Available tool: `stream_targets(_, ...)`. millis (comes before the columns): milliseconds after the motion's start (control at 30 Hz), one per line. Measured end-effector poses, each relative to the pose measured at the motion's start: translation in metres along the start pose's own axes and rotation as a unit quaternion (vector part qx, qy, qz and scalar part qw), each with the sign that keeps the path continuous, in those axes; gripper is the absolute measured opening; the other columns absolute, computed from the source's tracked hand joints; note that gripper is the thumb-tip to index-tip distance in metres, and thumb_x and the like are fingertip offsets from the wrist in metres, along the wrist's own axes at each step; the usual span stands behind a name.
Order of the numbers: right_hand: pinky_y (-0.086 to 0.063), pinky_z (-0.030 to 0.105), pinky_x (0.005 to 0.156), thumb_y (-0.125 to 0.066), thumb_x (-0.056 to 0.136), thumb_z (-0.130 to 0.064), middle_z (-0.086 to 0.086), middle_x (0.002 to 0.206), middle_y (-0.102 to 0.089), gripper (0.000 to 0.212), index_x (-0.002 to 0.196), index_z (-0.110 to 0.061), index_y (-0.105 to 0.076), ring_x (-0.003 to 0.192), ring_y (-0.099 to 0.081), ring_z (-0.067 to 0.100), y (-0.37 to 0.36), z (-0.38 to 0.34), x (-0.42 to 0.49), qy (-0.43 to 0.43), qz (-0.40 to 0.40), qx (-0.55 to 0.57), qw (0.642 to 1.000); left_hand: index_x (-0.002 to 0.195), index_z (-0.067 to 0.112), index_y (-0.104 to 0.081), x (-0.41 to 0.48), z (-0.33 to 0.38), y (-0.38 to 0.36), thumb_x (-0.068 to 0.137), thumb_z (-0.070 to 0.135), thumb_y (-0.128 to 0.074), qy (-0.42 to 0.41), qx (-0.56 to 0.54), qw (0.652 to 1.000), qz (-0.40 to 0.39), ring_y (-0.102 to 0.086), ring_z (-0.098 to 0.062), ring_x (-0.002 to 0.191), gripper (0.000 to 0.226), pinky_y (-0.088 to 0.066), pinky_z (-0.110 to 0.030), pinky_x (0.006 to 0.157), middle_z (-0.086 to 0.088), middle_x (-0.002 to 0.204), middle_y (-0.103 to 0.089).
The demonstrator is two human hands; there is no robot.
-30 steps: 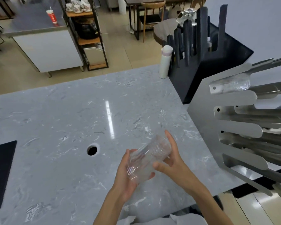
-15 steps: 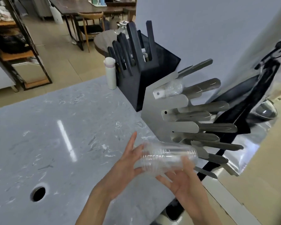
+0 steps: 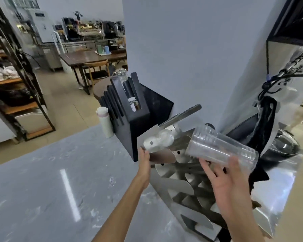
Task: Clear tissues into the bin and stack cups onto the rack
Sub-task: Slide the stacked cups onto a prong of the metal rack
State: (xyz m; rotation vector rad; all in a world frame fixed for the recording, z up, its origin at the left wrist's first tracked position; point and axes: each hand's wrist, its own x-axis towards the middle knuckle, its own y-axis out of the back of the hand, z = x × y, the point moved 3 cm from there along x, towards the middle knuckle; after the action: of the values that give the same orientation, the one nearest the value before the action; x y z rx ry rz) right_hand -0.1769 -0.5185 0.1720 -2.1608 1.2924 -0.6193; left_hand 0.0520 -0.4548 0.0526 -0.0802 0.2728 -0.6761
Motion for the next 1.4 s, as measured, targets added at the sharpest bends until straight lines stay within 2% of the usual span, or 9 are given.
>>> stream_targets(67, -0.05, 0.058, 0.097, -0.058, 0.098, -0.019, 0.004, 0.148, -0.05, 0.053, 0.141, -0.045, -0.038, 0.131, -0.054, 0.029, -0.011, 0.01, 0.016, 0.016, -0.022, -0.024, 0.999, 0.129, 0.046, -0.039, 0.002, -0.005, -0.006, 0.109, 0.03, -0.025, -0.019, -0.008, 1.0, 0.018, -0.037, -0.017, 0.127, 0.029, -0.022, -0.054, 0.123, 0.006, 0.137, -0.037)
stream_targets(267, -0.054, 0.049, 0.096, -0.086, 0.07, -0.04, -0.005, 0.144, -0.045, 0.09, 0.141, -0.051, -0.032, 0.126, -0.057, 0.017, -0.028, 0.046, 0.032, 0.054, 0.015, -0.153, 0.987, 0.128, 0.057, -0.033, 0.002, -0.01, -0.007, 0.11, 0.028, -0.023, -0.039, -0.057, 0.998, 0.001, -0.038, -0.014, 0.134, 0.035, -0.024, -0.043, 0.121, 0.012, 0.142, -0.04)
stream_targets(400, -0.05, 0.005, 0.082, -0.088, 0.07, -0.032, -0.043, 0.128, -0.041, 0.092, 0.14, -0.047, -0.03, 0.117, -0.05, -0.014, -0.034, 0.06, 0.04, 0.099, -0.025, -0.286, 0.953, 0.151, 0.04, -0.026, 0.005, -0.017, -0.008, 0.11, 0.027, -0.024, -0.045, -0.075, 0.996, 0.001, -0.029, -0.018, 0.149, 0.043, -0.022, -0.048, 0.125, 0.004, 0.162, -0.031)
stream_targets(533, -0.048, -0.001, 0.073, -0.087, 0.073, -0.022, -0.029, 0.126, -0.04, 0.089, 0.135, -0.05, -0.03, 0.109, -0.051, -0.015, -0.046, 0.066, 0.056, 0.046, -0.086, -0.387, 0.917, 0.129, 0.067, -0.038, 0.006, -0.021, -0.003, 0.109, 0.025, -0.027, -0.027, -0.067, 0.997, -0.001, -0.034, -0.012, 0.143, 0.047, -0.028, -0.039, 0.121, 0.02, 0.148, -0.042)
stream_targets(667, -0.048, 0.002, 0.057, -0.079, 0.079, -0.033, -0.052, 0.112, -0.03, 0.082, 0.136, -0.051, -0.022, 0.092, -0.063, -0.005, -0.053, 0.06, 0.069, 0.004, -0.147, -0.452, 0.88, 0.156, 0.047, -0.004, 0.011, -0.035, 0.003, 0.109, 0.027, -0.028, 0.02, -0.075, 0.997, -0.015, -0.013, -0.015, 0.154, 0.056, -0.014, -0.04, 0.127, 0.01, 0.168, -0.01)
stream_targets(833, -0.045, 0.003, 0.062, -0.07, 0.088, -0.036, -0.018, 0.141, -0.021, 0.071, 0.143, -0.04, -0.025, 0.088, -0.06, -0.019, -0.051, 0.06, 0.067, -0.006, -0.155, -0.538, 0.828, 0.156, 0.047, 0.0, 0.014, -0.037, 0.005, 0.108, 0.03, -0.031, 0.019, -0.079, 0.996, -0.027, -0.01, -0.013, 0.154, 0.059, -0.012, -0.041, 0.127, 0.012, 0.169, -0.006)
stream_targets(1000, -0.046, 0.019, 0.076, -0.069, 0.087, -0.034, -0.006, 0.146, -0.027, 0.071, 0.144, -0.035, -0.028, 0.097, -0.052, 0.006, -0.062, 0.06, 0.073, 0.004, -0.182, -0.607, 0.774, 0.156, 0.048, -0.002, 0.014, -0.037, 0.005, 0.108, 0.032, -0.032, 0.016, -0.069, 0.997, -0.02, -0.014, -0.015, 0.153, 0.059, -0.012, -0.047, 0.127, 0.011, 0.169, -0.01)
stream_targets(1133, -0.042, 0.035, 0.086, -0.067, 0.08, -0.027, 0.001, 0.147, -0.04, 0.072, 0.145, -0.029, -0.034, 0.115, -0.051, 0.022, -0.083, 0.059, 0.094, -0.017, -0.215, -0.694, 0.687, 0.155, 0.05, -0.001, 0.014, -0.038, 0.003, 0.108, 0.032, -0.032, 0.024, -0.079, 0.997, -0.014, -0.009, -0.014, 0.154, 0.059, -0.01, -0.045, 0.127, 0.013, 0.169, -0.005)
stream_targets(1400, -0.047, 0.038, 0.073, -0.062, 0.071, -0.076, 0.003, 0.109, -0.064, 0.079, 0.123, -0.017, -0.053, 0.096, -0.058, 0.022, -0.093, 0.053, 0.115, -0.014, -0.174, -0.814, 0.555, 0.155, 0.048, -0.002, 0.015, -0.037, 0.004, 0.108, 0.028, -0.03, 0.026, -0.082, 0.996, -0.003, -0.02, -0.014, 0.15, 0.059, -0.024, -0.046, 0.124, 0.015, 0.165, -0.012)
